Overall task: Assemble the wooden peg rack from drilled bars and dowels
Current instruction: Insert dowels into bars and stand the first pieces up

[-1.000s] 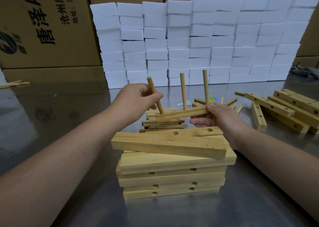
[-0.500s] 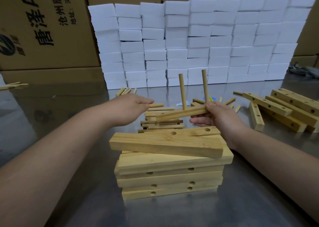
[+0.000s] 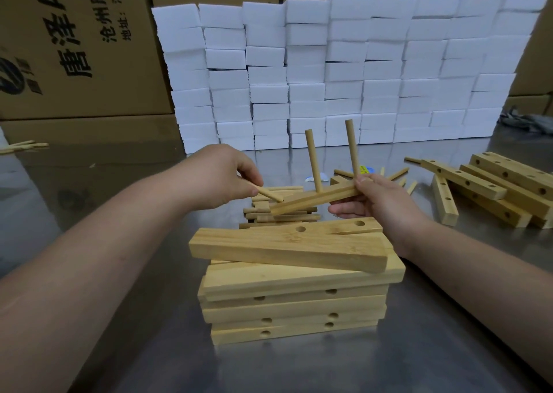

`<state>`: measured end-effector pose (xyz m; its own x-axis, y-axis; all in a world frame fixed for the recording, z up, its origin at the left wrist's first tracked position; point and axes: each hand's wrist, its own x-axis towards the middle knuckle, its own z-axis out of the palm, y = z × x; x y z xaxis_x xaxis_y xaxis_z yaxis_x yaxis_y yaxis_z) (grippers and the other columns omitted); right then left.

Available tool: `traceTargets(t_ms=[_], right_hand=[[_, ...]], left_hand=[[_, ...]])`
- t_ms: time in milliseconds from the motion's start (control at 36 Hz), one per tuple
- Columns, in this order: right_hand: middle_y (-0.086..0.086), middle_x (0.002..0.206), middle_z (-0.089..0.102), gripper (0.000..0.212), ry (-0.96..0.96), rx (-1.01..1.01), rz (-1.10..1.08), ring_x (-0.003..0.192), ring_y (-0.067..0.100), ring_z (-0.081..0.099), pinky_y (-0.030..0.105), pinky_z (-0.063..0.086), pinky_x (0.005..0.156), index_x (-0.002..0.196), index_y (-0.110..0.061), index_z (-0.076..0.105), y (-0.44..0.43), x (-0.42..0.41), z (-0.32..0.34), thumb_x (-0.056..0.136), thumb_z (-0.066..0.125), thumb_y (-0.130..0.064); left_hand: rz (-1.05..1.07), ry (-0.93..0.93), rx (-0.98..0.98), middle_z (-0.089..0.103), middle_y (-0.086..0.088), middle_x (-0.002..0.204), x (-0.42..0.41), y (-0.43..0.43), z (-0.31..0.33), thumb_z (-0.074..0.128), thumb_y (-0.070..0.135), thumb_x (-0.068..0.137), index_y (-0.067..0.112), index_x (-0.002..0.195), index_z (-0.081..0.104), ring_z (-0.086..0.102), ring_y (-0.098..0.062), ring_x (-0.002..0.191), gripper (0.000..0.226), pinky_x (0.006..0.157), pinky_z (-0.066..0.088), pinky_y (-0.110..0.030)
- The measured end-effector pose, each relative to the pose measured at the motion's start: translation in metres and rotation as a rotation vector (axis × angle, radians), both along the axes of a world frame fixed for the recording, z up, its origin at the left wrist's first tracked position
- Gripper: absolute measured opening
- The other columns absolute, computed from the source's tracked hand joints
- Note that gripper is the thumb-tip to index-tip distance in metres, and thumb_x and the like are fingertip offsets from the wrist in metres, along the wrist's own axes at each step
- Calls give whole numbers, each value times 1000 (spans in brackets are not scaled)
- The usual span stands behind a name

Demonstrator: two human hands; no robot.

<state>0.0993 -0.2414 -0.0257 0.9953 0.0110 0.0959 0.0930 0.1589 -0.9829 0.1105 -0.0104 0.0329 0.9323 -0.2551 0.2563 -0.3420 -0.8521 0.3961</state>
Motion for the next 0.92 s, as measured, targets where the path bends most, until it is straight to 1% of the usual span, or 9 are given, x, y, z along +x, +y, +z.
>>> traceTargets(t_ms=[56, 194, 250, 361, 444, 500, 611, 722, 917], right_hand=[[1, 65, 71, 24, 4, -5, -4, 60, 15, 70, 25, 57, 67, 108, -2, 50, 0, 0, 0, 102, 33, -19], [1, 66, 71, 25, 18, -17, -13, 59, 14, 69, 25, 55, 68, 110, -2, 50, 1, -2, 1, 102, 33, -19], [4, 70, 71, 26, 23, -17, -19, 59, 14, 69, 24, 56, 67, 112, -1, 51, 1, -2, 2, 102, 33, -19], [7, 77, 70, 29, 28, -55, -17, 60, 14, 69, 27, 54, 73, 116, 0, 50, 1, -3, 2, 102, 33, -19], [5, 76, 71, 31, 28, -54, -18, 62, 14, 69, 33, 53, 82, 118, 1, 50, 1, -2, 1, 102, 33, -20], [4, 72, 71, 29, 22, -26, -10, 62, 15, 70, 31, 54, 76, 116, 1, 50, 1, -1, 1, 102, 34, -19], [6, 69, 71, 26, 14, 34, 8, 62, 17, 70, 25, 58, 64, 108, 0, 51, 0, 1, -1, 102, 34, -18], [7, 69, 72, 25, 13, 112, 30, 64, 20, 71, 27, 59, 64, 108, 0, 51, -2, 4, -1, 102, 33, -16], [5, 70, 72, 27, -7, 67, 46, 66, 19, 71, 24, 58, 62, 108, 0, 52, -3, 3, -2, 102, 33, -18]], left_hand=[[-21, 5, 49, 59, 14, 81, -2, -1, 2, 63, 19, 84, 39, 73, 65, 59, -11, 76, 23, 66, 50, -30], [-29, 15, 26, 59, 16, 89, -5, -1, 7, 51, 13, 88, 41, 77, 64, 55, -5, 72, 32, 55, 41, -20], [-39, 15, -70, 63, 16, 86, -6, 0, 7, 53, 11, 87, 39, 78, 65, 59, -7, 70, 32, 51, 45, -15], [-91, 15, -303, 69, 17, 76, -3, 1, 7, 65, 13, 84, 35, 83, 60, 64, 0, 77, 22, 69, 50, -22], [-84, 9, -495, 67, 12, 67, 0, -4, 0, 71, 19, 81, 28, 85, 60, 61, 5, 61, 15, 60, 44, -16], [-75, -10, -546, 68, 13, 66, 0, -8, -5, 68, 19, 83, 24, 82, 65, 60, 5, 58, 6, 57, 45, -12], [-76, 26, -534, 71, 10, 80, -2, -13, -13, 56, 28, 91, 23, 84, 69, 63, 2, 67, 17, 63, 48, -16], [-90, 74, -489, 70, 13, 81, -2, -16, -17, 50, 26, 94, 26, 86, 64, 66, 1, 75, 16, 67, 48, -19], [-89, 94, -433, 69, 9, 84, -2, -17, -20, 46, 24, 96, 25, 85, 60, 67, 0, 76, 18, 69, 51, -21]])
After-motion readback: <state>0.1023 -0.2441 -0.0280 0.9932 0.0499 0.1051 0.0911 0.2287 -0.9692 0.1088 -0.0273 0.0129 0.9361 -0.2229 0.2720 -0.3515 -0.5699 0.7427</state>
